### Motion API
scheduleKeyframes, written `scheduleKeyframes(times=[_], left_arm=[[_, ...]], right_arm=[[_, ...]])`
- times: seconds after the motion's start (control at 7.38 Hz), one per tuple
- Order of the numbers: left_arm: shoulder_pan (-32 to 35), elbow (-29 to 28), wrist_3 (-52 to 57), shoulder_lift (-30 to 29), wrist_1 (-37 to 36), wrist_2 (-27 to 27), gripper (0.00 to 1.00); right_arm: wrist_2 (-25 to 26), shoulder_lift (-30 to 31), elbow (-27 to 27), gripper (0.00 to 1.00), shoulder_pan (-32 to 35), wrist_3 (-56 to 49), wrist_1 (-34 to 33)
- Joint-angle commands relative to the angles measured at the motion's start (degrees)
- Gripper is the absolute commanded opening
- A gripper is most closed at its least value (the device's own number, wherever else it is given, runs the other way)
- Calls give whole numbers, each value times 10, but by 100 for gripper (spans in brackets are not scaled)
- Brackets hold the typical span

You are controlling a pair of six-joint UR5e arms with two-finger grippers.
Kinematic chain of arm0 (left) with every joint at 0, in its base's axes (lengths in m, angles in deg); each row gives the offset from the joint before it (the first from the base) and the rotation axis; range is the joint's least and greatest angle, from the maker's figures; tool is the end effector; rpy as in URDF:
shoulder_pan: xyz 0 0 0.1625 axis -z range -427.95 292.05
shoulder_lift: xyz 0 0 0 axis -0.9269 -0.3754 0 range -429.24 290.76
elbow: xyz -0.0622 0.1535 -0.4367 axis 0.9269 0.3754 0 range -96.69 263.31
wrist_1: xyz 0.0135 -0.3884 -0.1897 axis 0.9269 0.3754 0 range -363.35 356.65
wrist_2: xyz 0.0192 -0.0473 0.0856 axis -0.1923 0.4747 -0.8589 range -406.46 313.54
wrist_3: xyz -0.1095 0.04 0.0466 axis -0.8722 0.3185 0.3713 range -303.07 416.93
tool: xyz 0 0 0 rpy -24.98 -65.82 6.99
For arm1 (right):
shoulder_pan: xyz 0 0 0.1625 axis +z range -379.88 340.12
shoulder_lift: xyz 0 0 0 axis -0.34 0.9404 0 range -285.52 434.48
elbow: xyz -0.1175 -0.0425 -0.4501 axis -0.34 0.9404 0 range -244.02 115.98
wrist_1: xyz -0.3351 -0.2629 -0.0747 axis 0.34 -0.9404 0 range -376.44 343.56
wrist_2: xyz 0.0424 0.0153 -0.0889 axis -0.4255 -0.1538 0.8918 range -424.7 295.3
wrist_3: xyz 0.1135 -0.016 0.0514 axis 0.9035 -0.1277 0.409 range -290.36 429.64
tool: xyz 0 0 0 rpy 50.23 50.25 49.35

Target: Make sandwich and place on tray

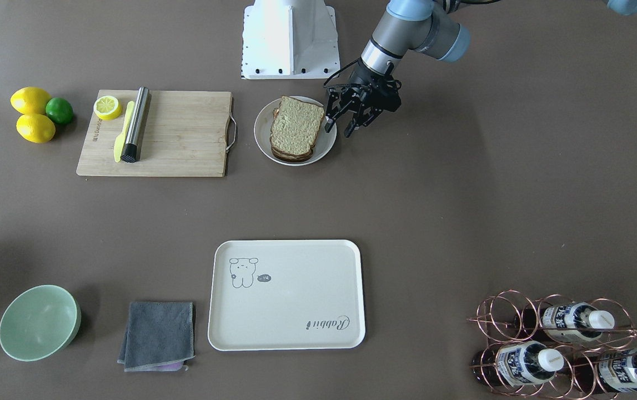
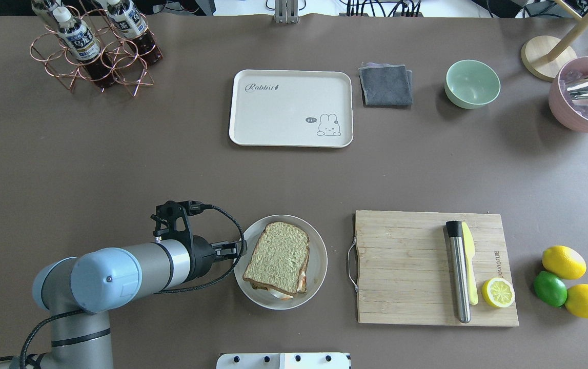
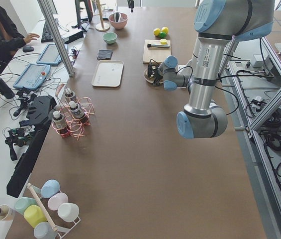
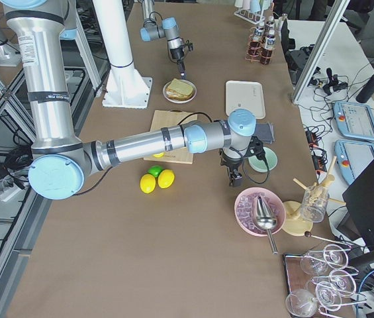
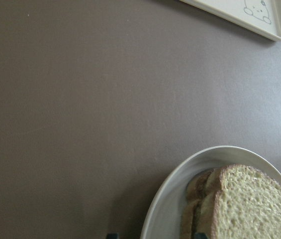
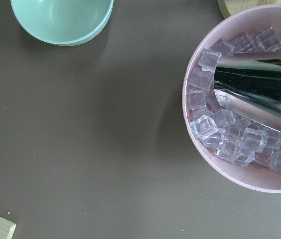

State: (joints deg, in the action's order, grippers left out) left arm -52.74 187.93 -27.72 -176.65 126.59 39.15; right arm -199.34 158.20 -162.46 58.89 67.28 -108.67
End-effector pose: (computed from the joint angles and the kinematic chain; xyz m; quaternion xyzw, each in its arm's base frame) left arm 0.5786 -0.3054 0.3339 0.1353 0.5722 -0.0919 0.8036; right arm -0.0659 -0.5636 0.5880 0.0711 -0.3841 -0.1498 0.9083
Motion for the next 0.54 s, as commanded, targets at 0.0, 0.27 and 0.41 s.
scheduleKeyframes(times=[0.0,0.27,0.41], left_arm=[[1,-6,-1,-2,1,7,48],[-5,-12,-2,-3,0,4,48],[-5,-15,-2,-3,0,5,48]], right_arm=[[-4,-4,1,100,-2,-1,-17],[-7,-28,0,100,2,-3,-61],[-7,-29,-1,100,2,-3,-78]])
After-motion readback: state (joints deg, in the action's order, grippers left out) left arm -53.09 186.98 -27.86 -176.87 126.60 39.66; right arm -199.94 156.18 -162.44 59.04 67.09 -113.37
